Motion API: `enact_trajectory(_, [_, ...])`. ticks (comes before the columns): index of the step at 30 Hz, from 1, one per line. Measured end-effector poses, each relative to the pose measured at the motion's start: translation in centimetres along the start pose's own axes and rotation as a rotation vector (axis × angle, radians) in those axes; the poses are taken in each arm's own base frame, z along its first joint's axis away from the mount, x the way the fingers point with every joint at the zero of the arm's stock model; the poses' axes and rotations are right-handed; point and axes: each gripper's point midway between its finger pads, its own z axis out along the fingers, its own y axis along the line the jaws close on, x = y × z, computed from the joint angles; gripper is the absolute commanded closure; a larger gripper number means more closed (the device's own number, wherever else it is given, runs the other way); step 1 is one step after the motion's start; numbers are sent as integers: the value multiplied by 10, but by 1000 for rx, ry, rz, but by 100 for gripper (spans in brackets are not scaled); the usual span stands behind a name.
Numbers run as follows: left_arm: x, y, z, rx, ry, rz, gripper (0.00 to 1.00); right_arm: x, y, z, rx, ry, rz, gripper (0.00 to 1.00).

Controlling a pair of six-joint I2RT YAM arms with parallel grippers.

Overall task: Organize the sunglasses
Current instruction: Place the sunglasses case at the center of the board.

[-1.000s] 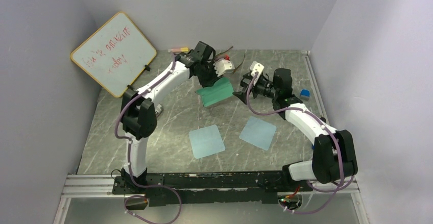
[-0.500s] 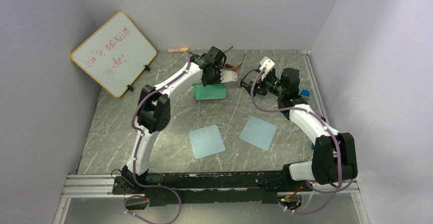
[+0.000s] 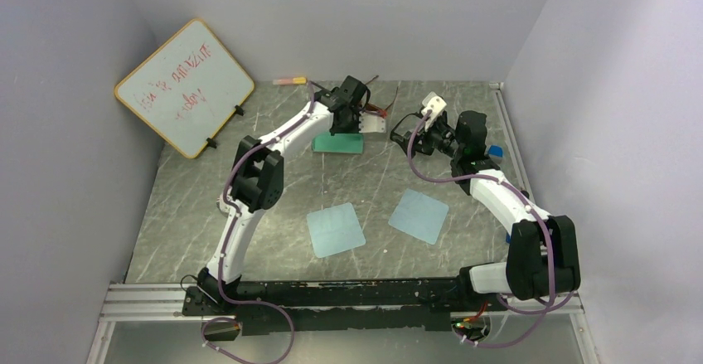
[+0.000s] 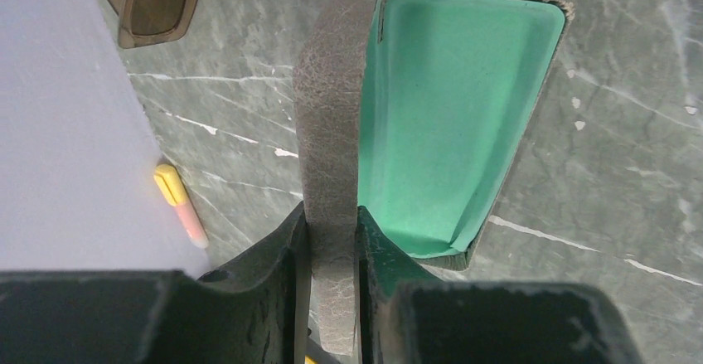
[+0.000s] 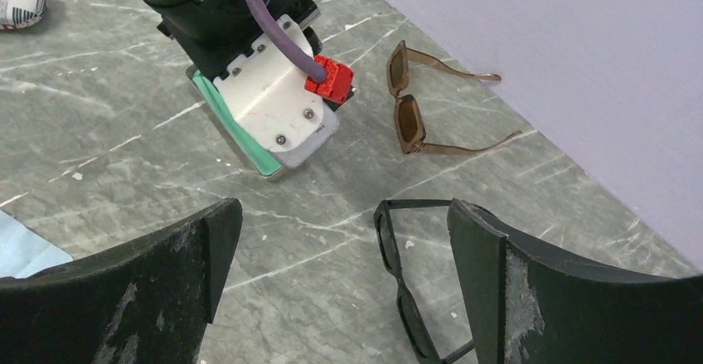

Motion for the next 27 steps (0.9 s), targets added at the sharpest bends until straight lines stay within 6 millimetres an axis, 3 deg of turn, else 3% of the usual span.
enact_trajectory(14, [3, 12, 3, -49, 8, -8, 77, 1, 5, 0, -24, -4, 3, 0])
enact_trajectory(27, [11, 19, 13, -69, 13, -37, 62, 1, 5, 0, -25, -4, 3, 0])
